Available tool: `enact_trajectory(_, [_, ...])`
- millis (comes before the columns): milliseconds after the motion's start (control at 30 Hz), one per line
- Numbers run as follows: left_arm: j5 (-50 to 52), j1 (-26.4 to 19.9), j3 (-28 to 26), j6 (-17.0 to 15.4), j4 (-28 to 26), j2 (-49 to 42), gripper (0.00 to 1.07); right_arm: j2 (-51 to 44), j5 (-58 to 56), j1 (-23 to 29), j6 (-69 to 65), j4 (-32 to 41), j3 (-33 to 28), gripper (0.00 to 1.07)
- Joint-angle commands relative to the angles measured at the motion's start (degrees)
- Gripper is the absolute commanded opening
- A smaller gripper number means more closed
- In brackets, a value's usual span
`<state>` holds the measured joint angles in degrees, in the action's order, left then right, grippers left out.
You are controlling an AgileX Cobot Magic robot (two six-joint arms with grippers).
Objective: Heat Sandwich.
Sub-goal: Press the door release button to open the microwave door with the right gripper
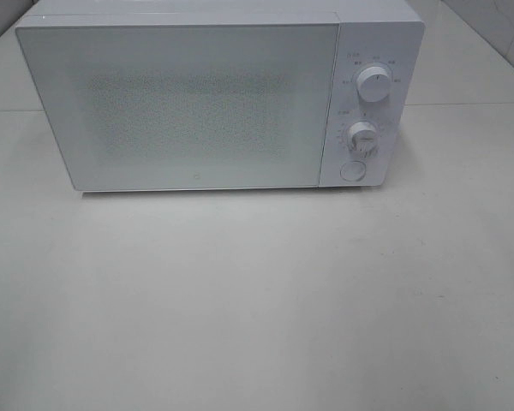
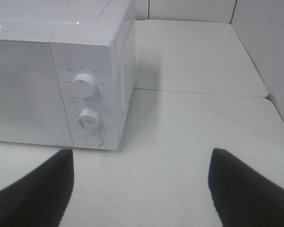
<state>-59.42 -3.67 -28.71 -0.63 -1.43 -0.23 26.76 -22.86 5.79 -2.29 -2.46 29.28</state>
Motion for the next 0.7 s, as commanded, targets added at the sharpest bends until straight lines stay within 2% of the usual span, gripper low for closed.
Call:
enact_trajectory(33, [0.17,0.00,0.29,0.06,-0.40,-1.32,0.99,2.69,3.27,-0.52,-0.06,0.06,-0.06,0.76])
enact_trajectory(167, [0.17,0.00,0.29,0.06,-0.40,-1.32,0.99,9.80,7.85,-0.52,-0.06,0.06,-0.06,0.76])
enact_trajectory(700, [0.17,0.00,0.29,0.06,-0.40,-1.32,0.99,28.13,27.50,-0.52,-1.38,0.06,-0.06,0.76])
